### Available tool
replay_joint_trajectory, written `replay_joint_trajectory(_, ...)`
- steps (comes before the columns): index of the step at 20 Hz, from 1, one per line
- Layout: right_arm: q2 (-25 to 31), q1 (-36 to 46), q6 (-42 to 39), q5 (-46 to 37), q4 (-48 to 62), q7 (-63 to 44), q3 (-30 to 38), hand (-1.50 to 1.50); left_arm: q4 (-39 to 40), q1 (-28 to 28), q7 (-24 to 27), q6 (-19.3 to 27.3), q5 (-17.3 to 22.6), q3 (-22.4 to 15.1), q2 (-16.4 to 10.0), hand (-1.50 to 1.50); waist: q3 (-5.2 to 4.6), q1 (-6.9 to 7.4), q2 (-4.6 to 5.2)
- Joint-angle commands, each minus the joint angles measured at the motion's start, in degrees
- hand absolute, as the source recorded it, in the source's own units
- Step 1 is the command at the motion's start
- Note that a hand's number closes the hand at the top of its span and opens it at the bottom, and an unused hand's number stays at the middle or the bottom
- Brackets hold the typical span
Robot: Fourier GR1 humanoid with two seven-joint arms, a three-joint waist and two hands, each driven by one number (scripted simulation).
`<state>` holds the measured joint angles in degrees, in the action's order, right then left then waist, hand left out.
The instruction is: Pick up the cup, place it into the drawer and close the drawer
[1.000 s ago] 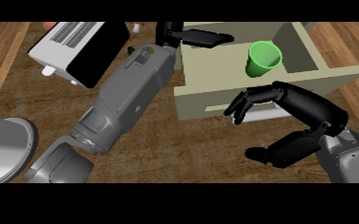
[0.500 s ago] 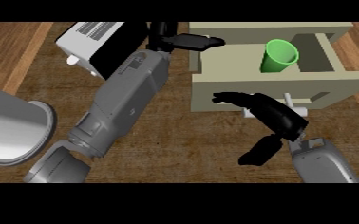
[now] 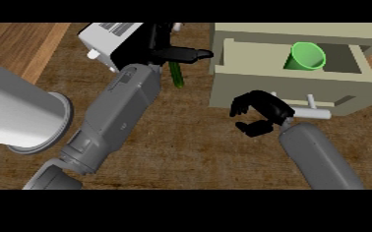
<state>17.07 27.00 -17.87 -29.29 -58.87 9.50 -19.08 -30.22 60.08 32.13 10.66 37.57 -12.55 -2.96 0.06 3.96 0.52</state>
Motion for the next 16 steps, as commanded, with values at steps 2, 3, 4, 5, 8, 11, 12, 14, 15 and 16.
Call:
replay_joint_trajectory(2, -1.3, 8.3, 6.0, -0.6, 15.6, 9.7, 4.9, 1.5, -4.5, -4.6, -0.8, -3.2, 0.5, 0.1, -3.0, -1.5, 0.14, 1.37, 0.28)
replay_joint_trajectory(3, -1.8, 10.9, 5.6, 0.5, 17.2, 9.2, 6.5, 1.5, -4.9, -3.9, -2.8, -5.1, 1.5, 1.0, -4.9, -1.5, 0.16, 2.11, 0.49)
replay_joint_trajectory(4, -0.5, 11.9, 6.3, 1.0, 19.4, 11.0, 8.1, 1.5, -6.2, -3.3, -4.2, -2.1, 1.1, 0.1, -3.0, -1.5, 0.23, 2.61, 0.33)
replay_joint_trajectory(5, -1.9, 14.4, 8.0, -0.2, 21.8, 9.8, 8.1, 1.5, -6.1, -6.0, -1.6, -4.9, 0.7, -0.2, -3.7, -1.5, 0.18, 2.87, 0.79)
replay_joint_trajectory(8, 1.2, 18.2, 8.3, 2.3, 25.7, 12.6, 12.6, 1.5, -7.7, -7.2, -2.3, -5.7, 0.7, -0.2, -5.8, -1.5, 0.24, 4.03, 1.0)
replay_joint_trajectory(11, 3.1, 23.4, 8.9, 4.0, 28.8, 12.5, 16.2, 1.5, -9.5, -8.1, -3.9, -7.6, 1.0, -0.4, -7.5, -1.5, 0.26, 5.19, 1.25)
replay_joint_trajectory(12, 4.4, 24.8, 9.1, 4.0, 29.7, 11.9, 16.9, 1.5, -9.5, -8.3, -3.4, -6.9, 0.6, -0.8, -6.7, -1.5, 0.26, 5.22, 1.48)
replay_joint_trajectory(14, 6.1, 25.0, 9.1, 4.2, 30.4, 12.3, 17.5, 1.5, -9.7, -9.1, -3.8, -8.7, 0.8, -0.7, -8.3, -1.5, 0.25, 5.68, 1.88)
replay_joint_trajectory(15, 5.4, 24.8, 9.8, 4.9, 30.7, 11.3, 18.2, 1.5, -10.0, -11.0, -3.5, -10.3, 0.7, -0.6, -10.1, -1.5, 0.21, 6.56, 1.76)
replay_joint_trajectory(16, 6.2, 26.7, 8.2, 5.8, 30.6, 10.0, 19.1, 1.5, -11.0, -9.7, -4.4, -8.5, 0.5, -1.5, -7.5, -1.5, 0.25, 6.56, 1.42)
